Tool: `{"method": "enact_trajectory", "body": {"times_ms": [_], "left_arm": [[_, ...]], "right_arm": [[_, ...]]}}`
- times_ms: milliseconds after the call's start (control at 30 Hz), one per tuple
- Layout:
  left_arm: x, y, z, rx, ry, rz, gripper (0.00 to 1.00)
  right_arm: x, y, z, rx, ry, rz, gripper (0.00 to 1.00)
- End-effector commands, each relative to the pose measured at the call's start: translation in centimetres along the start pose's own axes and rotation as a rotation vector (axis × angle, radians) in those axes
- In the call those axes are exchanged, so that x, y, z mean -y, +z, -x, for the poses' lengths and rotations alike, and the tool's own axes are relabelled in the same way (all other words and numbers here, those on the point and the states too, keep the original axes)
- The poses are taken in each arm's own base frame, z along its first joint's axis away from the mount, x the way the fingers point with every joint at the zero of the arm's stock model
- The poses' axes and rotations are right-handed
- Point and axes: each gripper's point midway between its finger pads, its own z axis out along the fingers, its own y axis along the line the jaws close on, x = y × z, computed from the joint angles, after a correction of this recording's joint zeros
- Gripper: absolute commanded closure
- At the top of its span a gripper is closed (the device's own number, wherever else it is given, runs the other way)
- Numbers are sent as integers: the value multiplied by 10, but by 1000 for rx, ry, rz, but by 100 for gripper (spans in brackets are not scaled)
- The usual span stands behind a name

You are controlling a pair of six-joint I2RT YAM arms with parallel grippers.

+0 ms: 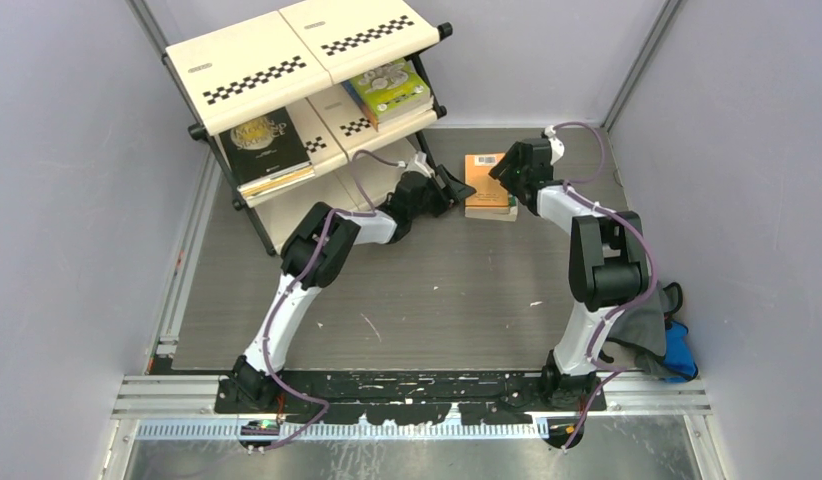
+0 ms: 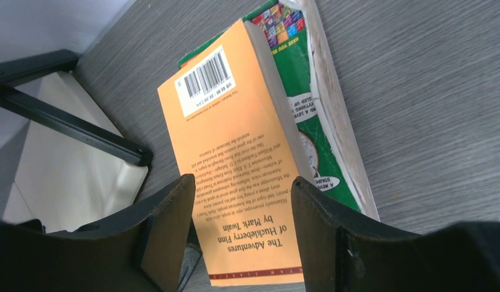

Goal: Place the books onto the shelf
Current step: Pick up the book from the center of the board.

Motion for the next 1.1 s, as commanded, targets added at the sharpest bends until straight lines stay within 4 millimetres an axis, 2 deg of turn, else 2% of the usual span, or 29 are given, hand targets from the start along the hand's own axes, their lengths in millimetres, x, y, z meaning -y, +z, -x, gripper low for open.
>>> {"method": "enact_trajectory", "body": {"times_ms": [0, 233, 600, 867, 1067], "left_arm": [[6, 5, 12, 3, -52, -46, 28], [8, 4, 10, 17, -49, -49, 28], [23, 4, -1, 2, -44, -107, 33], [28, 5, -12, -14, -34, -123, 35], [29, 3, -13, -9, -16, -114, 35]], "right_arm": [[-21, 3, 31, 64, 54, 73, 36], [-21, 11, 31, 53, 61, 74, 37], [-12, 28, 18, -18, 128, 96, 39], [0, 26, 21, -13, 133, 79, 41], [4, 26, 24, -11, 128, 73, 42]]}}
